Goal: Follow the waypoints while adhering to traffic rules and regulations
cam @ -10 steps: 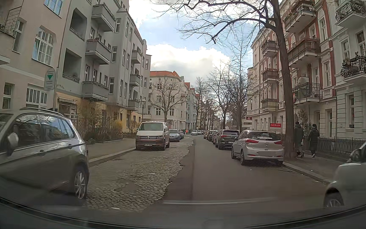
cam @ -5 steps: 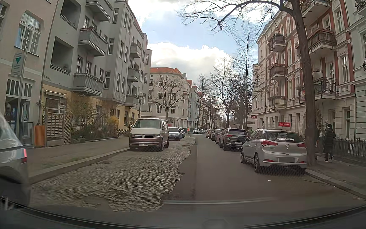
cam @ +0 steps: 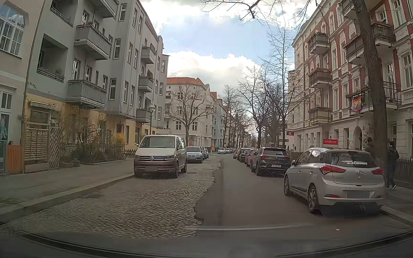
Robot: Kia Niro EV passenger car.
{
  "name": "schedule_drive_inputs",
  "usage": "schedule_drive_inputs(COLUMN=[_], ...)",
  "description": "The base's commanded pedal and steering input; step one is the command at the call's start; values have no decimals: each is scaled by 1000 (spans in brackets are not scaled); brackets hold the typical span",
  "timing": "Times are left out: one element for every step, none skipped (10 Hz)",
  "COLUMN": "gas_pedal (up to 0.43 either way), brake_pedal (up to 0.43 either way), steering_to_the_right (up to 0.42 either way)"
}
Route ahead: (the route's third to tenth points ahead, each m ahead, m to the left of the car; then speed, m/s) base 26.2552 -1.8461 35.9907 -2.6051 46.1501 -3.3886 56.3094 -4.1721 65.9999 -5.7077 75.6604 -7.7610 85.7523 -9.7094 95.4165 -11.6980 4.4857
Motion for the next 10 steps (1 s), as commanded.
schedule_drive_inputs(gas_pedal=[47,47,39,39,39,39,39,39,39,39], brake_pedal=[30,30,24,30,30,24,30,24,30,24], steering_to_the_right=[9,-4,-14,-7,8,23,30,24,10,5])
